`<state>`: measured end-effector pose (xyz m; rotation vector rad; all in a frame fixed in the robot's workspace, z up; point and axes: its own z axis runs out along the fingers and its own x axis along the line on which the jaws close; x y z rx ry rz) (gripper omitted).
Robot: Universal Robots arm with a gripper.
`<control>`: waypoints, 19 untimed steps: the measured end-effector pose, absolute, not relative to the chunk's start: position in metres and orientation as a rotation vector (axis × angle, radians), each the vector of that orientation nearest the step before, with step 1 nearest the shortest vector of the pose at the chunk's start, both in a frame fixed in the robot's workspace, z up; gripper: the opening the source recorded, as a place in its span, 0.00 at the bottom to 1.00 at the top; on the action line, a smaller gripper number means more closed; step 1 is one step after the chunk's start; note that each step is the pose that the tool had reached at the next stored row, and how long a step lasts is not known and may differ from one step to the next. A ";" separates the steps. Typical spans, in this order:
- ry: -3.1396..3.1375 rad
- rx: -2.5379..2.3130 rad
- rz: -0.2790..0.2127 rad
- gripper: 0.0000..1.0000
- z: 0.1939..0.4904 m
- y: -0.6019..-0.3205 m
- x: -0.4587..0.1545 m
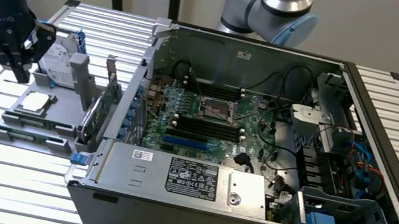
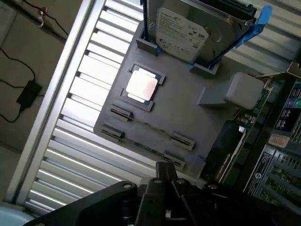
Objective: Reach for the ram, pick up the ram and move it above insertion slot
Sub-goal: 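Pick up the ram and move it above insertion slot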
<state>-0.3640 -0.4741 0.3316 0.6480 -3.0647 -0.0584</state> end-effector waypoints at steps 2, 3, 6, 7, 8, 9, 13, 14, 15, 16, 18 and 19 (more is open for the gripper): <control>-3.052 0.704 -0.058 0.11 0.332 -0.474 -0.364; -3.045 0.732 -0.058 0.11 0.332 -0.474 -0.364; -3.023 0.813 -0.058 0.11 0.332 -0.474 -0.364; -3.015 0.841 -0.057 0.11 0.332 -0.474 -0.364; -3.007 0.868 -0.057 0.11 0.332 -0.474 -0.364; -2.999 0.895 -0.057 0.11 0.332 -0.474 -0.364; -2.963 1.004 -0.056 0.11 0.332 -0.474 -0.364; -2.954 1.029 -0.056 0.11 0.332 -0.474 -0.364; -2.943 1.058 -0.056 0.11 0.332 -0.474 -0.364; -2.933 1.084 -0.056 0.11 0.332 -0.474 -0.364; -2.913 1.137 -0.055 0.11 0.332 -0.474 -0.364; -2.902 1.163 -0.055 0.11 0.332 -0.474 -0.364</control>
